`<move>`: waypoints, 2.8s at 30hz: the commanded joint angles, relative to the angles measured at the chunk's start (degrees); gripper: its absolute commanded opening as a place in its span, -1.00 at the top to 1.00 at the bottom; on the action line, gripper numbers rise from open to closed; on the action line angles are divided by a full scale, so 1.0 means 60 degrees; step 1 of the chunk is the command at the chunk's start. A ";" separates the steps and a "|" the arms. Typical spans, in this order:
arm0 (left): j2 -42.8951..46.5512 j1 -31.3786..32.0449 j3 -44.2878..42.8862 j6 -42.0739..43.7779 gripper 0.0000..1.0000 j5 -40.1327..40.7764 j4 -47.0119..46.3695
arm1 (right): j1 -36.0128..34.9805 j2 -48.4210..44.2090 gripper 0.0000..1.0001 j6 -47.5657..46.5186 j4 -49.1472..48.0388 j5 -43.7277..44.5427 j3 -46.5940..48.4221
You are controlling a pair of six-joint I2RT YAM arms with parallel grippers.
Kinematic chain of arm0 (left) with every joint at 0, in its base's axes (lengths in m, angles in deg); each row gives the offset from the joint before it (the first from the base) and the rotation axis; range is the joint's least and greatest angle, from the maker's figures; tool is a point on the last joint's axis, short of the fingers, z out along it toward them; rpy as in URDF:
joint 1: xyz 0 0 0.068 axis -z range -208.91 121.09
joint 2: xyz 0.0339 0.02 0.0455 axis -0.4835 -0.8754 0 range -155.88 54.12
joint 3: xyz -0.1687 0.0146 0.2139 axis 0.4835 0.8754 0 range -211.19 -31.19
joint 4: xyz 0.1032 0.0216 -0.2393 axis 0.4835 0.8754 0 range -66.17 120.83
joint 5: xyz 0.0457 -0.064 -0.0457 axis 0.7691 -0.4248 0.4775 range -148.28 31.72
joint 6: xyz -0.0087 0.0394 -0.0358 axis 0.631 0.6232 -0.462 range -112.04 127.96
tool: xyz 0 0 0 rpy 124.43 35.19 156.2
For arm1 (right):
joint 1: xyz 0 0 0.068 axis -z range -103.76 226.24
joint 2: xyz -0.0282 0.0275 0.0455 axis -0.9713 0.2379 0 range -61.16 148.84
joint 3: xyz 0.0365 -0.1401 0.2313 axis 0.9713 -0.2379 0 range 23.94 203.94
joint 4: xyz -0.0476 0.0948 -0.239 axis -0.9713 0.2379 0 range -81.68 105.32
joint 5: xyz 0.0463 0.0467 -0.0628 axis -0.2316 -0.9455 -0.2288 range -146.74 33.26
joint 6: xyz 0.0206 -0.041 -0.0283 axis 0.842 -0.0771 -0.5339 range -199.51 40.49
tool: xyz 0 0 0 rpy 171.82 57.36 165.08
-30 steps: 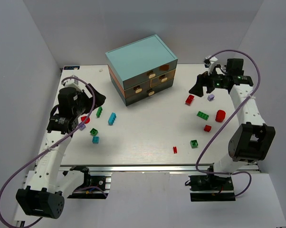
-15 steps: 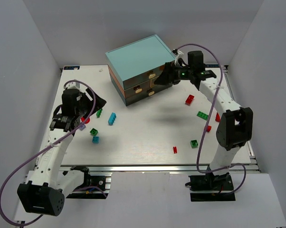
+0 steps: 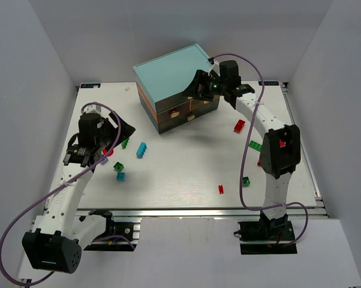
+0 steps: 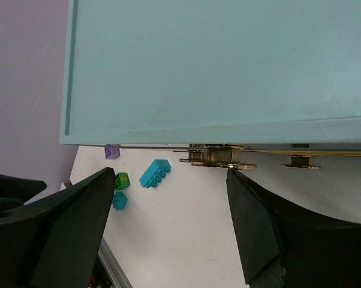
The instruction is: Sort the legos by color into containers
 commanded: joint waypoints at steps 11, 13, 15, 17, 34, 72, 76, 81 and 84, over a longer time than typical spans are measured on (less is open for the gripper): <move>0.0259 0.0001 0.0254 -0.0125 -0.72 -0.0278 -0.0318 | 0.0067 0.0110 -0.41 -0.0329 0.0181 0.0657 -0.0096; 0.0245 0.0001 0.0225 -0.0139 -0.72 -0.0293 -0.0304 | 0.0067 0.0271 -0.40 -0.0432 0.0005 0.0729 -0.0024; 0.0230 0.0001 0.0196 -0.0110 -0.72 -0.0308 -0.0304 | 0.0067 0.0534 -0.40 -0.0592 -0.0140 0.0730 0.0122; 0.0215 0.0001 0.0137 -0.0110 -0.72 -0.0279 -0.0260 | 0.0081 0.0681 -0.40 -0.0681 -0.0258 0.0847 0.0284; 0.0055 0.0001 0.0459 -0.0271 -0.72 -0.0425 -0.0626 | 0.0169 0.0521 -0.24 -0.1252 -0.1474 0.0817 -0.0053; -0.3269 0.0001 -0.0580 0.0841 -0.90 0.1387 -0.0540 | 0.0975 -0.3009 0.49 -0.2175 -0.2471 0.0305 -0.5077; -0.4323 0.0001 -0.1282 0.1588 -0.90 0.2079 -0.0187 | 0.1033 -0.3039 -0.02 -0.2408 -0.2369 0.0071 -0.5121; -0.5787 0.0001 -0.2001 0.2847 -0.86 0.2708 0.0106 | 0.1092 -0.3360 -0.68 -0.3068 -0.1988 -0.0354 -0.5238; -0.6461 0.0001 -0.2396 0.3419 -0.82 0.2957 0.0121 | 0.1151 -0.3769 -0.60 -0.3492 -0.1726 -0.0632 -0.5618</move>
